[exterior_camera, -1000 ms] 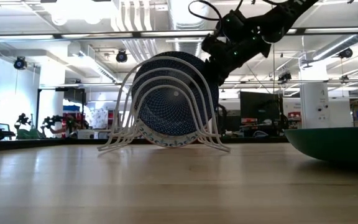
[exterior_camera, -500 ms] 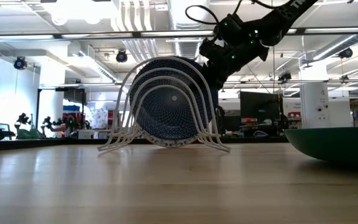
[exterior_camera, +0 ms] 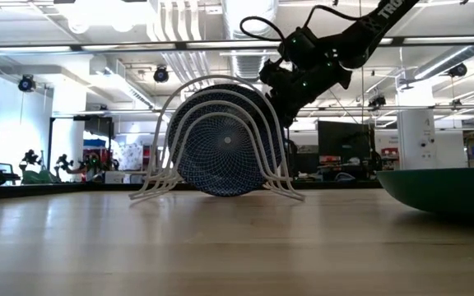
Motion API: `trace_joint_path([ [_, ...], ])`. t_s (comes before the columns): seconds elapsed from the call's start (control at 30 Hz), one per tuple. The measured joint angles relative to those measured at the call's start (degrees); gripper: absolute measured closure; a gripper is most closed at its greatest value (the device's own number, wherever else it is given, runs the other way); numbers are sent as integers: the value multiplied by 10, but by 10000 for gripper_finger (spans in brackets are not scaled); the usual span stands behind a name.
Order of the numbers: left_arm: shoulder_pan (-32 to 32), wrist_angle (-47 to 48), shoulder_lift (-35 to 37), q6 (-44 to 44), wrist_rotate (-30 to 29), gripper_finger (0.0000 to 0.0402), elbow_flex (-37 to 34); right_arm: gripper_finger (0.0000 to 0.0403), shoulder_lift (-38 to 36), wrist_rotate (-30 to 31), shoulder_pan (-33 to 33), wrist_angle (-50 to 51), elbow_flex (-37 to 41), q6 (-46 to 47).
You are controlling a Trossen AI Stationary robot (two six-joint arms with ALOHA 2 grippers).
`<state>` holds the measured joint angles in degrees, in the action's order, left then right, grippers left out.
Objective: Sort dishes
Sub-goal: Put the blue patterned plate into the dish rack
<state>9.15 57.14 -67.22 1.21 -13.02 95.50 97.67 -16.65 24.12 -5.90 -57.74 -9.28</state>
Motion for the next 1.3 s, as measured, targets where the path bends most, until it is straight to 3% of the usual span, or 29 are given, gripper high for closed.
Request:
trace_joint_path([
  [0.4, 0, 0, -1, 0, 0, 196, 0, 374, 6, -1, 0, -6, -1, 4],
  [0.63, 0, 0, -1, 4, 0, 196, 0, 294, 6, 2, 0, -7, -1, 17],
  [0.77, 0, 0, -1, 4, 0, 196, 0, 274, 6, 2, 0, -7, -1, 17],
  [1.3, 0, 0, -1, 9, 0, 196, 0, 285, 2, 3, 0, -4, -1, 35],
])
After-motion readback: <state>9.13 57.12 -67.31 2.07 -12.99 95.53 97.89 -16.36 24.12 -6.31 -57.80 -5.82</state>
